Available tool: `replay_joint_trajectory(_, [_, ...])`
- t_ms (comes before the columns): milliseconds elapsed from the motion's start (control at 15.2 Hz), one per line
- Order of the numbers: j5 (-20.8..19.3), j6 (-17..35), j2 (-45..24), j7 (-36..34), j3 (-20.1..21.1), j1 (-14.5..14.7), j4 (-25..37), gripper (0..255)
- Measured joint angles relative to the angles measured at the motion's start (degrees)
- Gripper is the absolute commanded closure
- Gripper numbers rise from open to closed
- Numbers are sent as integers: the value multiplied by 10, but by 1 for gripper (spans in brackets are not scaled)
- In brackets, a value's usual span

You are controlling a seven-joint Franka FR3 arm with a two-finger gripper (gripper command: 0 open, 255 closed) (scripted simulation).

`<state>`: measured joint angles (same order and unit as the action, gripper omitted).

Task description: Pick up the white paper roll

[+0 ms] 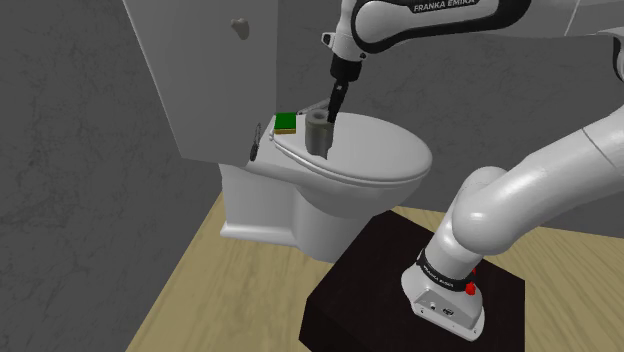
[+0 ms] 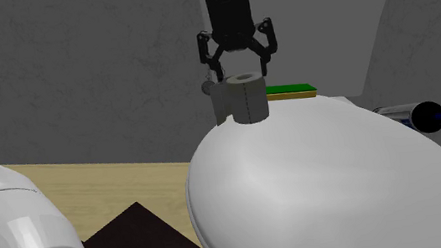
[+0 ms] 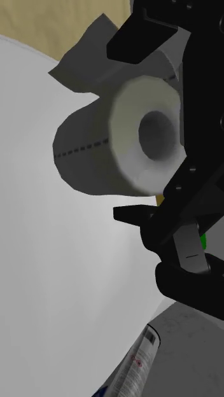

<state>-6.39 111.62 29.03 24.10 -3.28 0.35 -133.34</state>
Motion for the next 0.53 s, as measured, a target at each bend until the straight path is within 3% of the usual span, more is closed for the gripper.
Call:
replay_joint_trajectory(462, [-6, 58, -12, 0, -2, 0, -44, 0])
replay_joint_trajectory(528, [-6, 61, -13, -1, -2, 0, -46, 255])
